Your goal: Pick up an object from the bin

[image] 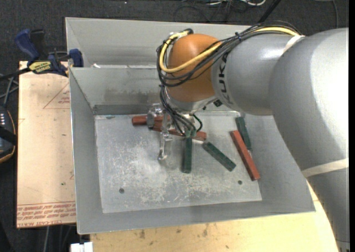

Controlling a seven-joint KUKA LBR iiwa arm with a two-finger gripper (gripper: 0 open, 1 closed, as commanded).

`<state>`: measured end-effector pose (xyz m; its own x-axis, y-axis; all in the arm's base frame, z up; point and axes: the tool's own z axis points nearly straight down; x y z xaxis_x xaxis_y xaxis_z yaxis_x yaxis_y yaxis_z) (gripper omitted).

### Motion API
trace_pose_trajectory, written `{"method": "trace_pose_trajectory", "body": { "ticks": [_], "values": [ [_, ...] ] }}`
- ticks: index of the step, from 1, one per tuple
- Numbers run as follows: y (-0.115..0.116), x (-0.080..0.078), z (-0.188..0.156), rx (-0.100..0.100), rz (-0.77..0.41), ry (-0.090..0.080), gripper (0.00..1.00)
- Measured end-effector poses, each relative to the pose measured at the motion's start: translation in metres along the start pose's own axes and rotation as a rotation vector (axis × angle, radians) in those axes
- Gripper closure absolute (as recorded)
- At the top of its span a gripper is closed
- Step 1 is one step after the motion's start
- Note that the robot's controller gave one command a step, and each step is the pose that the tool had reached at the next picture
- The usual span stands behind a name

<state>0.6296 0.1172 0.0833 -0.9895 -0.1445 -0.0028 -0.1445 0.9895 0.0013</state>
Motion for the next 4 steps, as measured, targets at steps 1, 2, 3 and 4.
{"method": "trace_pose_trajectory", "body": {
  "ticks": [1,2,3,4],
  "values": [
    [-0.010,-0.002,-0.021,0.000,0.232,0.001,0.00],
    [-0.027,-0.001,-0.007,0.001,0.321,0.001,0.00],
    [-0.070,0.004,0.011,-0.002,0.386,-0.002,1.00],
    [-0.071,0.004,0.011,-0.002,0.386,-0.003,1.00]
  ]
}}
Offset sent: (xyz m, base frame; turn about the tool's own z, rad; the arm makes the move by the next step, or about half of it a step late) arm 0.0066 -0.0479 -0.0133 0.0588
